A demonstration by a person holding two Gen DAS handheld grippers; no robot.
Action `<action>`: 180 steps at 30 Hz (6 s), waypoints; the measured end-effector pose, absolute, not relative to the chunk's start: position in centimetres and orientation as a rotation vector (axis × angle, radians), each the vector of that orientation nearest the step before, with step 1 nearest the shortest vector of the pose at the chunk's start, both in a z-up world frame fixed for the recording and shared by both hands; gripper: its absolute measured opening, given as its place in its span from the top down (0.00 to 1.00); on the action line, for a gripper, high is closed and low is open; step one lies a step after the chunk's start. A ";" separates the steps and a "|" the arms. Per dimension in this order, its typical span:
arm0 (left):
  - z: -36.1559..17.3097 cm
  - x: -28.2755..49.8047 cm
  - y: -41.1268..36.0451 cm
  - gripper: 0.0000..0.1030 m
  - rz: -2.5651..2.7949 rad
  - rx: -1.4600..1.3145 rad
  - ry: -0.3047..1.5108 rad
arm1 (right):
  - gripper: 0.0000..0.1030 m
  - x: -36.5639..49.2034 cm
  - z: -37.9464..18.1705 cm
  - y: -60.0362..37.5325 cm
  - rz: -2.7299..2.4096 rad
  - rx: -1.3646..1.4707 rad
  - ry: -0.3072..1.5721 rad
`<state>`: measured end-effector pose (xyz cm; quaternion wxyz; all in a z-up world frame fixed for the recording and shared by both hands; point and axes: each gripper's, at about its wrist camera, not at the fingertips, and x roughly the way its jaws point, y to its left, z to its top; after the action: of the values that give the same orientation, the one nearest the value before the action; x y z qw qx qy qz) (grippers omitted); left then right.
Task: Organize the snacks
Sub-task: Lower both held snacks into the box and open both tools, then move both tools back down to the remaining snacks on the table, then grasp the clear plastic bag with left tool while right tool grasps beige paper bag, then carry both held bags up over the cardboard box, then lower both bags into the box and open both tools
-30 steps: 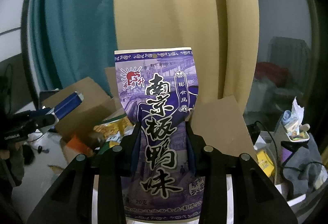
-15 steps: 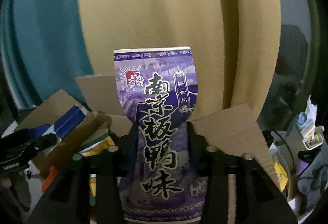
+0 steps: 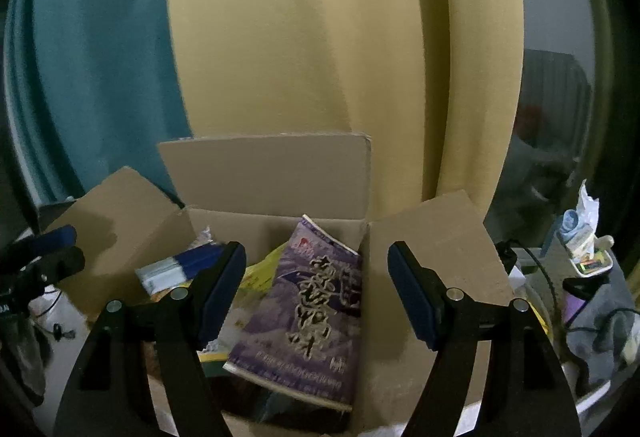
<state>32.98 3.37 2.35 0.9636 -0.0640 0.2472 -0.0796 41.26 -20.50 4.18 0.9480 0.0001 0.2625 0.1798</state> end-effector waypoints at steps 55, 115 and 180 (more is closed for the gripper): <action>-10.6 20.1 7.1 0.22 -0.079 -0.214 0.772 | 0.26 29.1 -8.1 -18.6 0.490 0.006 0.812; -7.2 16.2 4.8 0.45 -0.082 -0.133 0.725 | 0.49 23.6 -4.1 -17.7 0.632 -0.061 0.742; 0.7 37.1 4.1 0.31 -0.151 -0.131 0.537 | 0.49 38.3 1.1 -19.8 0.507 -0.064 0.603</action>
<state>37.06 4.14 0.66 0.9592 -0.0646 0.2651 -0.0743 38.28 -19.83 1.14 0.9229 -0.0310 0.2936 0.2471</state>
